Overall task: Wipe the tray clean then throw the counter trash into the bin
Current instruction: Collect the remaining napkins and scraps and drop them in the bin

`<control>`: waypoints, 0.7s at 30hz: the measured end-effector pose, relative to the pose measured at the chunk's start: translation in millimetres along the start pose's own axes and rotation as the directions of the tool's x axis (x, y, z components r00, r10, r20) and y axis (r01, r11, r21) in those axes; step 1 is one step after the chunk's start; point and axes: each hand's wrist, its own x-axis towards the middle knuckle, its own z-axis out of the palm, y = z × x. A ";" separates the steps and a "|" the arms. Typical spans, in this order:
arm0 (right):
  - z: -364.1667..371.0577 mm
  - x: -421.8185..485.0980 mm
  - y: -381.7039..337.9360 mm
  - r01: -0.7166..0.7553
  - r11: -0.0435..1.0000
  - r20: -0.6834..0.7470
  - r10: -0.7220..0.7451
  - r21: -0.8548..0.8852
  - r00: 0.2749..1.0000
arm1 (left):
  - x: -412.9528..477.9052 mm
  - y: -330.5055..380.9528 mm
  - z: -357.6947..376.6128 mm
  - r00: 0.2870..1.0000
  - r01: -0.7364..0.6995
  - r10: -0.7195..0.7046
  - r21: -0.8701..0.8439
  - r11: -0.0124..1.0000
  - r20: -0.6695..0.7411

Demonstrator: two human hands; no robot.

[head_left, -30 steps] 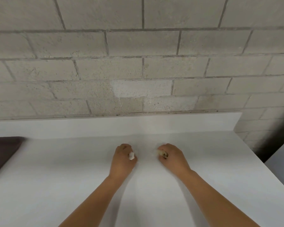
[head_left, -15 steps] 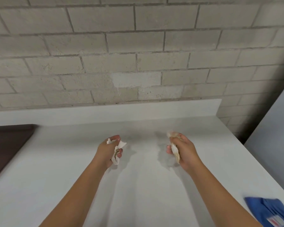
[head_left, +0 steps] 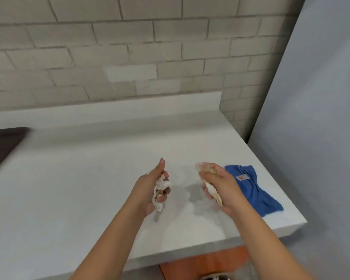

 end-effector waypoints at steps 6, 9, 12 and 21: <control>-65.0 -89.8 26.0 -0.002 0.998 0.003 0.002 -0.058 1.000 | -58.1 -81.1 57.9 0.967 0.185 -0.178 -0.022 0.983 0.185; -90.4 -114.2 47.5 -0.028 0.998 -0.032 0.027 -0.048 0.999 | -66.9 -118.5 71.6 0.931 0.303 -0.291 -0.021 0.953 0.220; -111.6 -127.3 72.2 -0.067 0.997 -0.097 0.064 -0.030 0.993 | -67.9 -152.0 76.3 0.904 0.381 -0.382 0.045 0.924 0.194; -172.5 -126.8 207.1 -0.248 0.968 -0.335 0.249 0.045 0.909 | -11.9 -278.6 52.4 0.812 0.544 -0.577 0.246 0.802 0.088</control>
